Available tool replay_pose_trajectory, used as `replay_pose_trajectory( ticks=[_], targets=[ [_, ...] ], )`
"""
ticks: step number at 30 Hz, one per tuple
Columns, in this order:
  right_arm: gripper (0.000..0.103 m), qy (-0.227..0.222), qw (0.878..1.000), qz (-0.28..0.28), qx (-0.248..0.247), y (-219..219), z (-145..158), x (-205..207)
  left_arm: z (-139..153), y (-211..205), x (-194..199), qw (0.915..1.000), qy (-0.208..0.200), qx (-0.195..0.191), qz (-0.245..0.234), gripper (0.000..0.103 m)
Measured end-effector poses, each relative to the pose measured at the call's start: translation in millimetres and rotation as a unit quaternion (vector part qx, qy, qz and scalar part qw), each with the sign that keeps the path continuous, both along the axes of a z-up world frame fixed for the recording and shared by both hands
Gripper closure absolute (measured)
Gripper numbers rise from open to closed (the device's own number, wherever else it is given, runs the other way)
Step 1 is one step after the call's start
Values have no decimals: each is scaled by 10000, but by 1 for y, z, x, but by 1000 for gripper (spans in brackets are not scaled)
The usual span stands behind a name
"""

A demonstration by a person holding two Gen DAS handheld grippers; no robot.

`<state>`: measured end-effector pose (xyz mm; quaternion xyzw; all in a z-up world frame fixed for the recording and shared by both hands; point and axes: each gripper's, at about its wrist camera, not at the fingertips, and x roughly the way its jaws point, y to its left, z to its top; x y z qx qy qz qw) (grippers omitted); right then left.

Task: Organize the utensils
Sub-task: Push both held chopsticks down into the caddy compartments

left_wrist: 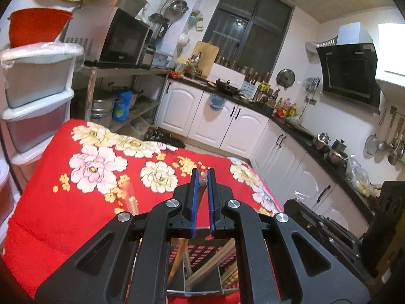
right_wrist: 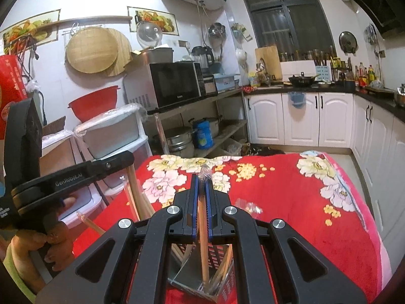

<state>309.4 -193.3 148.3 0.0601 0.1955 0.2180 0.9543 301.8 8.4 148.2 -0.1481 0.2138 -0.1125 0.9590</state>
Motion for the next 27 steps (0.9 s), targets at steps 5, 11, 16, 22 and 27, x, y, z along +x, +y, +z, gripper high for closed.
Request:
replay_pose_trajectory(
  ticks=[5,11,16,22,27],
  targets=[
    [97,49,10000,-12,20,-3,-4,-4,-8,2,-3,10000,87,9,31,101],
    [97,129,9999,-37,37,-7,-6,-7,-16,2,-8,9998,173,44,39,101],
    [97,192,9998,-96,53,-12,-9,-9,-16,2,-16,9998,143,141,57,101],
    [97,265,9995,-141,43,-16,-11,-12,-16,3,-22,9996,197,177,37,94],
    [96,308,9994,-159,22,-19,-13,-15,-17,5,-27,9995,248,166,53,88]
  ],
)
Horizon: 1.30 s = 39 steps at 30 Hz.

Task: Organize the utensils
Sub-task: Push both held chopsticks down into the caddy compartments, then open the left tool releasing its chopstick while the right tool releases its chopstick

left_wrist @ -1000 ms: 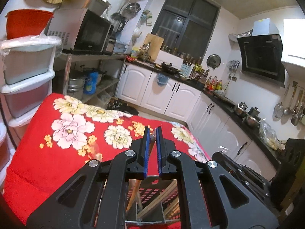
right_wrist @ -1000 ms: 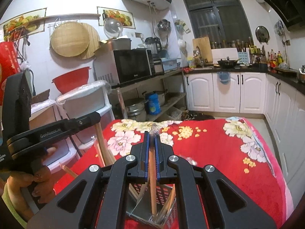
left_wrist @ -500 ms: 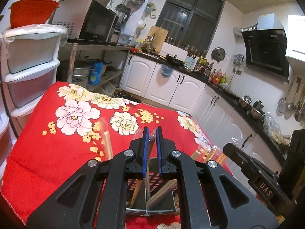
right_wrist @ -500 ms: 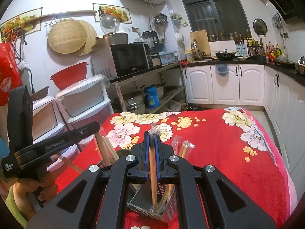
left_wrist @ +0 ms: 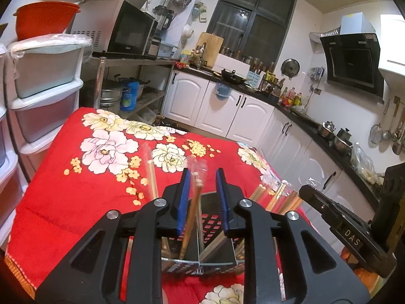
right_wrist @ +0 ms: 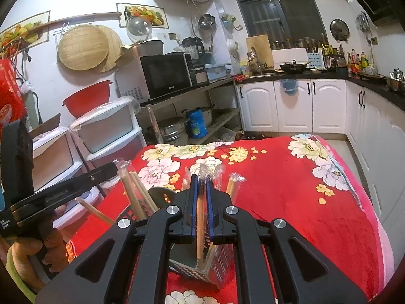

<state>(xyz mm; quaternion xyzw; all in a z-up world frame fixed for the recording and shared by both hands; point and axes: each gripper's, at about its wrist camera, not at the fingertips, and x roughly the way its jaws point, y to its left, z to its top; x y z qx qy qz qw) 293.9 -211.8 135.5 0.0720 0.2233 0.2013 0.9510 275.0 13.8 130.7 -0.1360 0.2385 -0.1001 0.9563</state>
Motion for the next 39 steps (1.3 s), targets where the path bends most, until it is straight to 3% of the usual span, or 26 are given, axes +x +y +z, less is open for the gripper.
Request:
replay_pose_trajectory(
  ticks=[15,21,23,28,39],
  targets=[
    [88,73,10000,29,-33,-4,-6,-10,-1,15,-29,9998,21,-123,142,69],
    [80,12,10000,62,-26,-7,-5,-22,2,15,-48,9998,-28,-62,183,57],
    [72,-29,10000,75,-43,-6,-3,-26,3,16,-55,9997,-54,-22,226,50],
    [66,-68,9998,136,-124,-4,-2,-34,1,22,-72,9992,-61,65,393,44],
    [45,56,9992,292,-250,4,-11,-49,-26,29,-90,9985,209,57,497,25]
  ],
)
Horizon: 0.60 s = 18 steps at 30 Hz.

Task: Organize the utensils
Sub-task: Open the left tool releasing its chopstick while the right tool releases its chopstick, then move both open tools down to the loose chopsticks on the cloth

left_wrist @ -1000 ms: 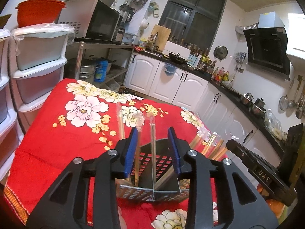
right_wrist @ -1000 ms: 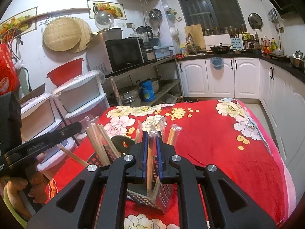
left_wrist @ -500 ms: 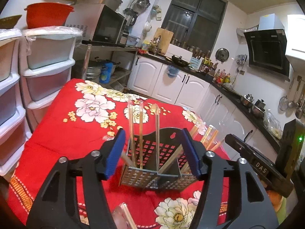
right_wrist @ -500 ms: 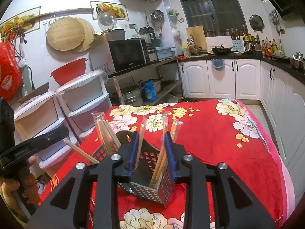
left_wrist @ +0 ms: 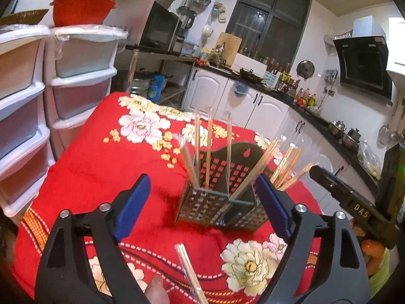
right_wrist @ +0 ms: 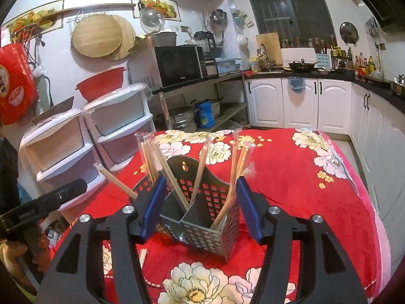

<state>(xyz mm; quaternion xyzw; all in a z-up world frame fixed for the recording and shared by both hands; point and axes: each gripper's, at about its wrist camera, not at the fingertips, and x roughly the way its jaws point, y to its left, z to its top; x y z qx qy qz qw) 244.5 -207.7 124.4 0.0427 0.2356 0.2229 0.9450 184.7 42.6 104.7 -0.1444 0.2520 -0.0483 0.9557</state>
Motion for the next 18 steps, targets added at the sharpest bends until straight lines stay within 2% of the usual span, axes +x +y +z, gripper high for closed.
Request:
replay_pose_trajectory(
  ticks=[5,8,18],
  targets=[
    [37,69,9999,-69,-58,-2,-9,-6,-16,-3,-1,9998,182,5,-37,17],
    [36,129,9997,-155,-136,-4,-16,-7,-25,-5,-3,9997,259,5,-36,14],
    [29,338,9969,-439,-558,-9,-49,-12,-53,-7,-4,9984,561,-14,-43,12]
  ],
)
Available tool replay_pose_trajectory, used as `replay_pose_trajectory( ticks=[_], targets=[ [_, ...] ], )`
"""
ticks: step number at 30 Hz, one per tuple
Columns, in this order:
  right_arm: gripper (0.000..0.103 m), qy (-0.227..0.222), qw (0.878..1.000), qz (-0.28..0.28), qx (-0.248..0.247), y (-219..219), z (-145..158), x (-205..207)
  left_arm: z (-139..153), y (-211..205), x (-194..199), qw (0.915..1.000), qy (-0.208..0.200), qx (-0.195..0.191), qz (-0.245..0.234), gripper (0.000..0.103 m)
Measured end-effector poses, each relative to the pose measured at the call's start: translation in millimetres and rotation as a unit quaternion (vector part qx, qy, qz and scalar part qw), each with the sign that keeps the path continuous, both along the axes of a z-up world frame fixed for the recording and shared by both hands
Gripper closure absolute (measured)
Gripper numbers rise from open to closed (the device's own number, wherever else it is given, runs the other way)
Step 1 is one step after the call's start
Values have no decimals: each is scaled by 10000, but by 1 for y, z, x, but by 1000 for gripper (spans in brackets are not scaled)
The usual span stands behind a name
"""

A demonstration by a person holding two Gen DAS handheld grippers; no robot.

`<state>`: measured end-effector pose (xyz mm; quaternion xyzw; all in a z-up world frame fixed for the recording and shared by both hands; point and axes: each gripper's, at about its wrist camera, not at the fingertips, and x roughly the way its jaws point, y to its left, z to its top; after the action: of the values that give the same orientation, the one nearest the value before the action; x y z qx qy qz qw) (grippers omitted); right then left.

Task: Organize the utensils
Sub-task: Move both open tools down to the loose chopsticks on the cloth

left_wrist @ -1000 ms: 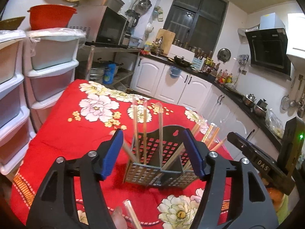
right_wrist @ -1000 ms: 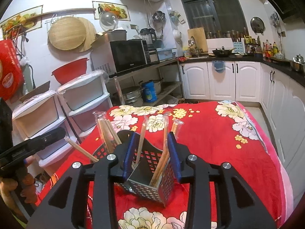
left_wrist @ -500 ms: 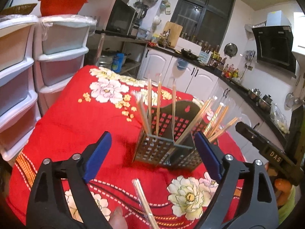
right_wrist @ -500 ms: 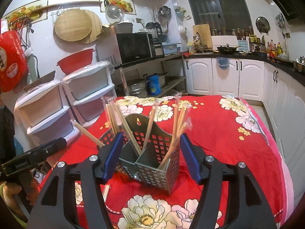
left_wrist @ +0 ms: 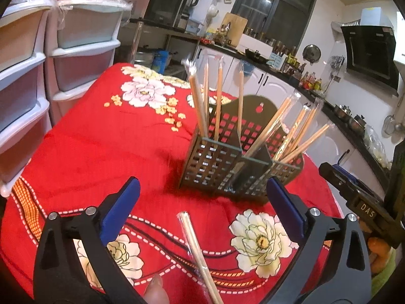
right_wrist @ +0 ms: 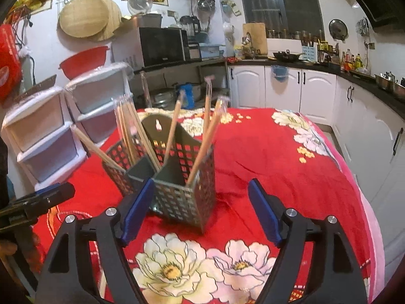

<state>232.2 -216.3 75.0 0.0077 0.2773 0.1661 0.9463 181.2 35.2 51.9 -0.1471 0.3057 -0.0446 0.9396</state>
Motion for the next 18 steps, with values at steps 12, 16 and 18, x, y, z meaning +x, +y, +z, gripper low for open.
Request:
replay_pose_trajectory(
  ticks=[12,16,18],
  targets=[
    [28,244,9995,-36,-209,-5,-22,-8,-20,-2,-1,9997,225,4,-34,12],
    [28,300,9992,-86,-269,-8,-28,-11,-27,-3,-2,9995,299,3,-56,12],
    [28,338,9990,-133,-269,-12,-32,-13,-29,-4,-1,9994,330,7,-72,12]
  ],
)
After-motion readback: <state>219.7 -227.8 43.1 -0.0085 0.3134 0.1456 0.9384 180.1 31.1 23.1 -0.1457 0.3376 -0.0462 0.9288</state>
